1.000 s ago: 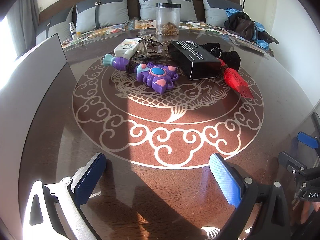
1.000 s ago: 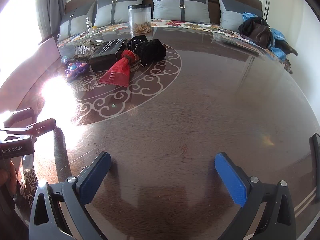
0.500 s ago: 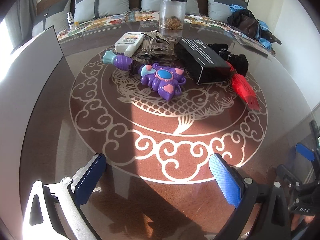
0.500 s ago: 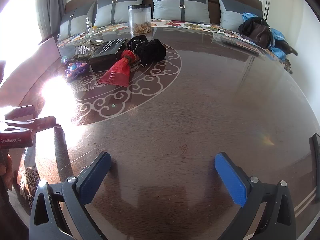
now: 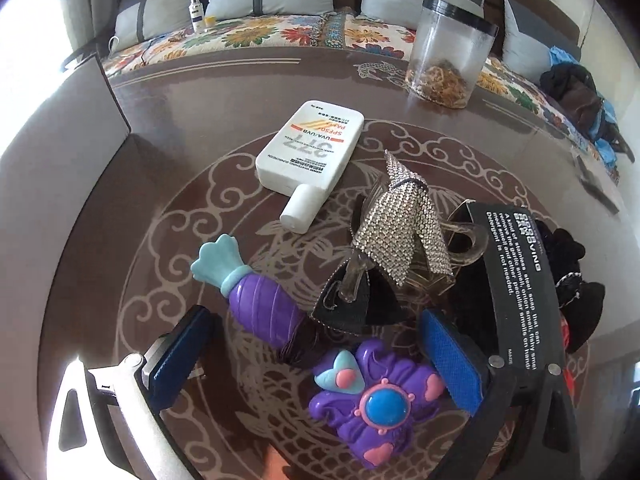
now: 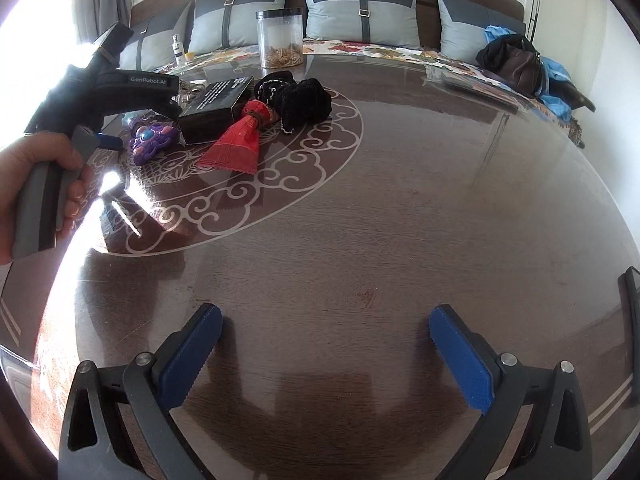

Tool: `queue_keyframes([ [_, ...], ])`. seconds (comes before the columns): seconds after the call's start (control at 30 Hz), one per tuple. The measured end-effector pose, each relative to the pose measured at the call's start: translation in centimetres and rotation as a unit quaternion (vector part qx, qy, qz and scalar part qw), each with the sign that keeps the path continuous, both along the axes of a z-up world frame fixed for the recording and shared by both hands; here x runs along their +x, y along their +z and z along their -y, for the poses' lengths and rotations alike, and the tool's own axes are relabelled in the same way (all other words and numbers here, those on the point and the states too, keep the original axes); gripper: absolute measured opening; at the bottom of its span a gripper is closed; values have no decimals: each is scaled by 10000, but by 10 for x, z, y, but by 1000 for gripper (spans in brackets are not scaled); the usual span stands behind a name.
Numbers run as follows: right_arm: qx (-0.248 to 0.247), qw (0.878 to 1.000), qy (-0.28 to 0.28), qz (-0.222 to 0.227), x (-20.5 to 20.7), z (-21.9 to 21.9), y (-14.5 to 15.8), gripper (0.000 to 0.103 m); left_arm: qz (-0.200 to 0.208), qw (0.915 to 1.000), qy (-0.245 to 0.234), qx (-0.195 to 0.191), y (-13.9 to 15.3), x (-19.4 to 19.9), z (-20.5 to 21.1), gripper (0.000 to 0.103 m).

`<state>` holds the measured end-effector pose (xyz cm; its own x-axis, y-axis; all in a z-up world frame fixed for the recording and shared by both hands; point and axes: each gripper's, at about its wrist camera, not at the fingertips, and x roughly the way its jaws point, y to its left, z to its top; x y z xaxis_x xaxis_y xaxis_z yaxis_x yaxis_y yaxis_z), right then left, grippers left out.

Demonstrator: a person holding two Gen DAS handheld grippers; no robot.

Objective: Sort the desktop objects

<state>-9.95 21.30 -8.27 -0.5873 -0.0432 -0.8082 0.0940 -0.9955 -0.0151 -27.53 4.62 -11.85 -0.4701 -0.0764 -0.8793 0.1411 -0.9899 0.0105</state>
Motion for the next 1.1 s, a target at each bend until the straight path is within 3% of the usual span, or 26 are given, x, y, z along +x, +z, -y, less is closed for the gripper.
queue_keyframes([
  [0.2, 4, 10000, -4, -5, 1, 0, 1, 103, -219, 9979, -614, 28, 0, 12, 9, 102],
  [0.27, 5, 10000, -6, -5, 1, 0, 1, 103, -420, 9961, -777, 18, 4, 21, 14, 83],
  [0.3, 6, 10000, -6, -5, 1, 0, 1, 103, -502, 9951, -851, 7, 7, 26, 17, 66],
  [0.33, 7, 10000, -7, -4, 1, 0, 1, 103, -529, 9944, -913, 13, 9, 32, 20, 56],
  [0.4, 6, 10000, -6, -5, 1, 0, 1, 103, -540, 9932, -1029, 35, 10, 47, 26, 51],
  [0.73, 12, 10000, -6, -6, 0, 0, 1, 103, -607, 9872, -1476, 2, 9, 143, 49, 51],
  [1.1, 12, 10000, -6, -5, 1, 0, 1, 103, -614, 9875, -1453, 14, 10, 167, 52, 51],
])
